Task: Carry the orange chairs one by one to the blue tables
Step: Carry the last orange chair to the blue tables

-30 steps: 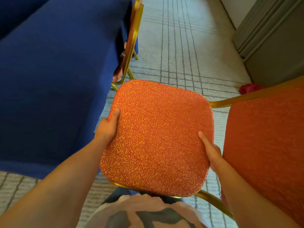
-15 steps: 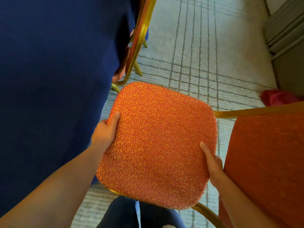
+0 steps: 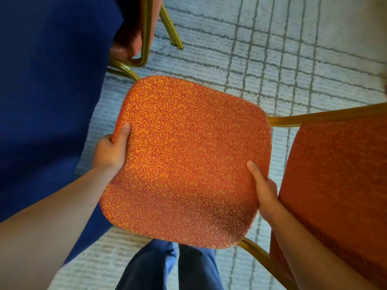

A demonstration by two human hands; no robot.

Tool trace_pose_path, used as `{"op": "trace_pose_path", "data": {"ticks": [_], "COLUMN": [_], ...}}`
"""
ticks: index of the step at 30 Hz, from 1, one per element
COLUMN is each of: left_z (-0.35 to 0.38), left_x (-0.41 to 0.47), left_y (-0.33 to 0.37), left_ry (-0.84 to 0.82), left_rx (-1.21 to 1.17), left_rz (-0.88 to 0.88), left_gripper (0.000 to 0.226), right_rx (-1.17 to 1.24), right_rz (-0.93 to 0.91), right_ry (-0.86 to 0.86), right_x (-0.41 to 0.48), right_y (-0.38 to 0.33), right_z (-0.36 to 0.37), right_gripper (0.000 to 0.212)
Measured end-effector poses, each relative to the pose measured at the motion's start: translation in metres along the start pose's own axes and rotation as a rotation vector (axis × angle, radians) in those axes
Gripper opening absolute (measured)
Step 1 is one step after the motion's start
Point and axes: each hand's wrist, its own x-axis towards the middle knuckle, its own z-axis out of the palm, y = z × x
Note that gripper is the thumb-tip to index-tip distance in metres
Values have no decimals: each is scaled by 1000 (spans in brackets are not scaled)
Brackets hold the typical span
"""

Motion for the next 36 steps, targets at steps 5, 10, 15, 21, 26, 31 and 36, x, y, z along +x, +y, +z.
{"op": "trace_pose_path", "data": {"ticks": [5,10,15,21,26,31,36], "left_z": [36,64,84,95,91,92,85], "left_x": [34,56,72,76,71,54,38], "left_y": [-39,-70,-91,-97,-88,-73,-77], "left_ry": [55,84,93,123,96,144,22], "left_rx": [-38,-88,-41,-20,34,95,69], "left_rz": [-19,-60,-95,-136,-160,-159,-117], "left_gripper": [55,65,71,67,78,64,72], "right_rx": [-62,-84,-101,-119,-126,-235,-273], "right_rz": [9,5,47,42,52,22,-15], "right_ry": [4,-21,-37,-43,-52,-16,-21], "right_x": [53,91,116,128,122,116,87], "right_y": [18,36,48,55,50,45,38], "right_z": [25,42,56,58,54,56,51], "right_gripper": [42,36,34,33,40,51,48]}}
